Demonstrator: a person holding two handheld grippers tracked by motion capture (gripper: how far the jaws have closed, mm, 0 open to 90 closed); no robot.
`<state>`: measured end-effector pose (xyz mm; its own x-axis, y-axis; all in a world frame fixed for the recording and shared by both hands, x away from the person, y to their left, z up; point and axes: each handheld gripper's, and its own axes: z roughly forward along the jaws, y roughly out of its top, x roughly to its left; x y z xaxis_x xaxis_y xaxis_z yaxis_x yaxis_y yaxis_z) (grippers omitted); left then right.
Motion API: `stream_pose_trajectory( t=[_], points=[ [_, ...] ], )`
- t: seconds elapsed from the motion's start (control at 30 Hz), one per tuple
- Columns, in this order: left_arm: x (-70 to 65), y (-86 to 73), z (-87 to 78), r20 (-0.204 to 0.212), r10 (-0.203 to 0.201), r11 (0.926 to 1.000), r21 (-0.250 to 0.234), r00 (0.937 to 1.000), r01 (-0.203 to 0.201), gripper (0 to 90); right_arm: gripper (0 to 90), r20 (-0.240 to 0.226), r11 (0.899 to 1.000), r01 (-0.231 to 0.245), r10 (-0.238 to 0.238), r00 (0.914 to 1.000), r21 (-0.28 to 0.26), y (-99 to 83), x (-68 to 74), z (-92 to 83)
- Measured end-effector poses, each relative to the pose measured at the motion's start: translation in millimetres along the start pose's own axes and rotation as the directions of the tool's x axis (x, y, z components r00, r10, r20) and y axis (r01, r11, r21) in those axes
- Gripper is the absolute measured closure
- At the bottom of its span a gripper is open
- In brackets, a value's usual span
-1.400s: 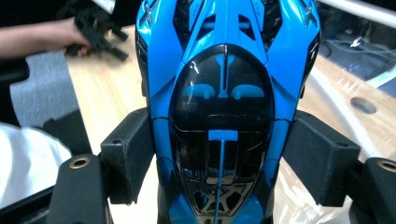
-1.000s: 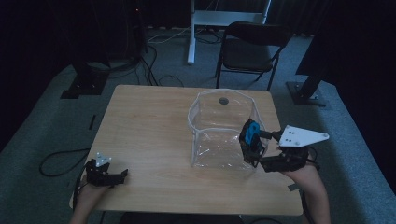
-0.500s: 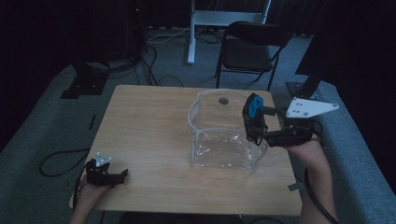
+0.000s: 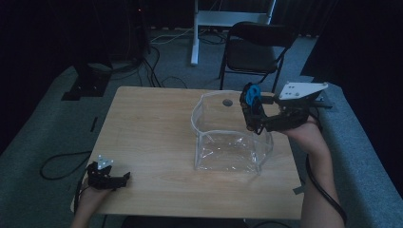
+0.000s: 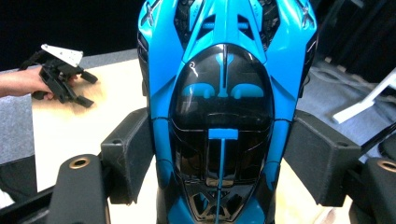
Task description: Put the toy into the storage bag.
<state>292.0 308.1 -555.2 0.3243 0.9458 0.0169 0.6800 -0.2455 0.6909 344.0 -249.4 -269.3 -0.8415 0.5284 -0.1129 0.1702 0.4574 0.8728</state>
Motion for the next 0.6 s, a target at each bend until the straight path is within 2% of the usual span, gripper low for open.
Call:
stream_pose_trajectory(
  t=[0.17, 0.33, 0.47, 0.53, 0.6],
  points=[
    [0.0, 0.0, 0.0, 0.0, 0.0, 1.0, 0.0, 1.0, 0.0, 0.2, 26.9, -0.004, 0.999, -0.038, 0.038, 0.9993, 0.03, -8.9, -14.9, 14.6],
    [0.0, -0.1, 0.1, -0.001, 0.0, 1.0, -0.002, 1.0, 0.0, 0.2, 27.0, -0.006, 0.996, -0.05, 0.05, 0.9987, 0.069, -14.9, -25.7, 27.3],
    [0.0, -0.1, 0.1, -0.001, 0.0, 1.0, -0.001, 1.0, 0.0, 0.2, 26.9, 0.001, 0.991, -0.063, 0.064, 0.998, 0.115, -20.0, -34.6, 40.7],
    [0.0, -0.1, 0.1, -0.001, 0.0, 1.0, -0.001, 1.0, 0.0, 0.2, 26.9, -0.019, 0.989, -0.08, 0.083, 0.9963, 0.127, -23.1, -39.9, 47.7],
    [0.1, -0.1, 0.0, 0.0, 0.001, 1.0, 0.0, 1.0, -0.001, 0.2, 26.9, -0.012, 0.984, -0.082, 0.085, 0.9963, 0.159, -25.8, -43.3, 56.9]
  ],
)
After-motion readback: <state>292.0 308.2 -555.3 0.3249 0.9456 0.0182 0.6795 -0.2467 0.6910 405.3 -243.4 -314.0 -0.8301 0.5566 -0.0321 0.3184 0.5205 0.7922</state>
